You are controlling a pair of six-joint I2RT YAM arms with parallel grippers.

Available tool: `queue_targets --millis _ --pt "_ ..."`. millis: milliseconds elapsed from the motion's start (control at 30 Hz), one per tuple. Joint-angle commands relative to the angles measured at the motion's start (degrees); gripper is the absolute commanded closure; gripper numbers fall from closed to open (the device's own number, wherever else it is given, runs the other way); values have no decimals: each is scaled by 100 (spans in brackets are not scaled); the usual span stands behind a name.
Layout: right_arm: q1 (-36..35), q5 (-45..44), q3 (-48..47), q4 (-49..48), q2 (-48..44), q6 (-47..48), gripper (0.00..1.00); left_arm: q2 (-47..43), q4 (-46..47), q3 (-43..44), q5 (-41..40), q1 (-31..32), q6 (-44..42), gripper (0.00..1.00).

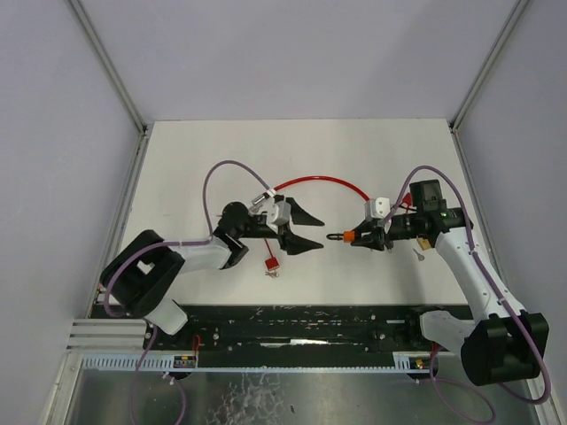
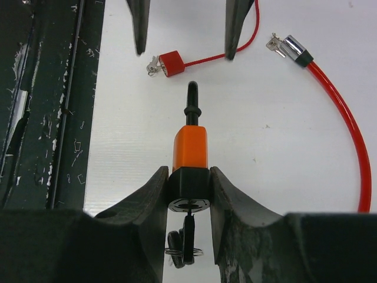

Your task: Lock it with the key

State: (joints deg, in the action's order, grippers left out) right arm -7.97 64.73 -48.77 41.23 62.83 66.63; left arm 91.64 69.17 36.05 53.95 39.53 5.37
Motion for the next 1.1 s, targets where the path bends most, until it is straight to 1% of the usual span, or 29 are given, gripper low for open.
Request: queue_targets --millis 0,67,133,333,467,567,700,867,1067 --pt "164 609 -408 708 -98 609 100 -646 544 -366 -667 -103 -243 43" --pt "201 652 -464 829 -93 630 100 -742 305 -390 -746 -95 -418 43" --pt "245 699 -505 849 -80 554 100 -703 400 -423 -779 -74 -452 43" --pt "358 914 -576 1093 -51 664 100 -312 1577 -684 -903 203 -791 47" --pt "381 975 -572 1200 -47 823 100 -62 1992 -650 -821 284 -756 55" --pt "391 1009 -548 1311 -51 1042 100 68 1953 -555 -830 309 -726 64" --pt "426 1074 -534 1488 -103 1378 100 251 1803 -433 -879 334 -765 65" --pt "463 1085 -482 1489 -148 1517 100 370 1780 -317 -794 348 -641 68" --pt "471 1069 -421 1480 -135 1646 100 419 1739 -211 -635 404 -549 69"
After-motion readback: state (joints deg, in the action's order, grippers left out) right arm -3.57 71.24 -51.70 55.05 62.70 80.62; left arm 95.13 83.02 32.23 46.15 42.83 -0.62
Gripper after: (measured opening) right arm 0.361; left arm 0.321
